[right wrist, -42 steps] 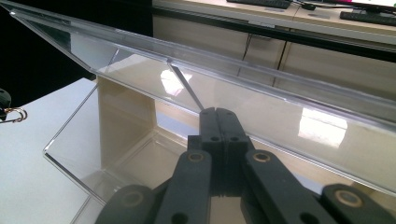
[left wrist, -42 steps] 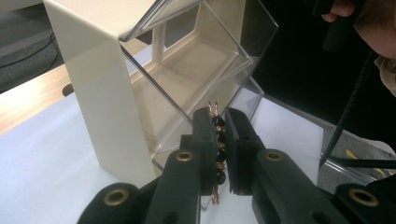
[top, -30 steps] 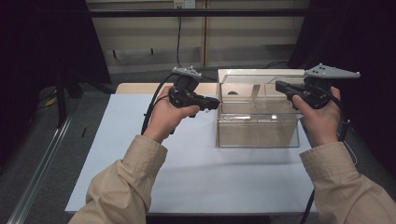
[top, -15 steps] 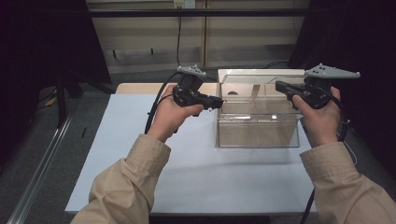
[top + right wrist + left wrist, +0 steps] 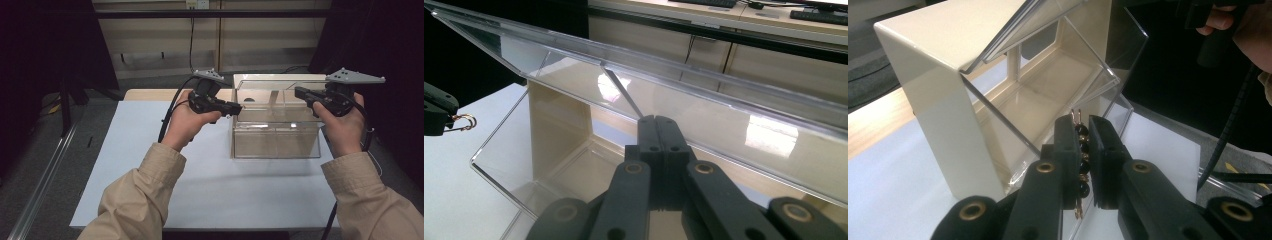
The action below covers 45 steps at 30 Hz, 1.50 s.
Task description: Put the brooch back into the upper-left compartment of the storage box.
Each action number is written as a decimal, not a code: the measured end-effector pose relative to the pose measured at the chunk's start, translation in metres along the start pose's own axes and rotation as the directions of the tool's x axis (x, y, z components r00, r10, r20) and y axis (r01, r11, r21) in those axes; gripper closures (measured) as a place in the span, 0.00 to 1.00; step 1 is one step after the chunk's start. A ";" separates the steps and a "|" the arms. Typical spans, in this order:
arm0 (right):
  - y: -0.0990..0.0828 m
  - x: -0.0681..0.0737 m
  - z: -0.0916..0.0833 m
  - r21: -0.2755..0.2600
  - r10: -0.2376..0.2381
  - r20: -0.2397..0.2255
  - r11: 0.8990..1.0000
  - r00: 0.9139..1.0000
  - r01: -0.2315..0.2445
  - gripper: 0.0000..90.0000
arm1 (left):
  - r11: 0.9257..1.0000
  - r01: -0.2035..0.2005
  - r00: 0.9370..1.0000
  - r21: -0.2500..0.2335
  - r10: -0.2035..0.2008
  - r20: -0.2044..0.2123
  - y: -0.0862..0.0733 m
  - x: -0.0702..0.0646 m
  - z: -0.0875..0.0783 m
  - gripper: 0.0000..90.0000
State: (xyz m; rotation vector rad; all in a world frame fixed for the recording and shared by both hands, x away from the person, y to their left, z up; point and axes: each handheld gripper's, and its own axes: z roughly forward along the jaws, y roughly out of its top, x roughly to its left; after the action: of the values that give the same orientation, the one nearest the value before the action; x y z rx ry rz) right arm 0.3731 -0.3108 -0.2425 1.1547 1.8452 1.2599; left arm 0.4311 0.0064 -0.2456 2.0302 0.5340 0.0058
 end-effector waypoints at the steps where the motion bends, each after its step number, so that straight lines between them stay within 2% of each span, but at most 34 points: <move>1: 0.000 0.000 0.000 0.002 -0.002 0.000 1.000 1.000 0.002 1.00 | 1.000 0.000 1.000 -0.002 0.000 0.000 0.000 0.000 0.000 0.93; 18: 0.000 -0.001 0.000 0.002 0.003 -0.001 1.000 1.000 -0.003 1.00 | 1.000 -0.008 1.000 0.005 0.008 -0.015 0.003 0.001 0.006 0.93; 45: 0.000 0.000 0.000 -0.002 0.003 -0.006 1.000 1.000 -0.003 1.00 | 1.000 -0.017 0.999 -0.019 0.017 -0.030 0.008 -0.001 0.016 0.93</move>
State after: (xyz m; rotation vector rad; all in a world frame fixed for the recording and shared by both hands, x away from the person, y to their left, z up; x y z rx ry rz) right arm 0.3733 -0.3105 -0.2427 1.1545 1.8469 1.2677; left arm 0.4365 -0.0111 -0.2470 2.0189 0.5335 0.0513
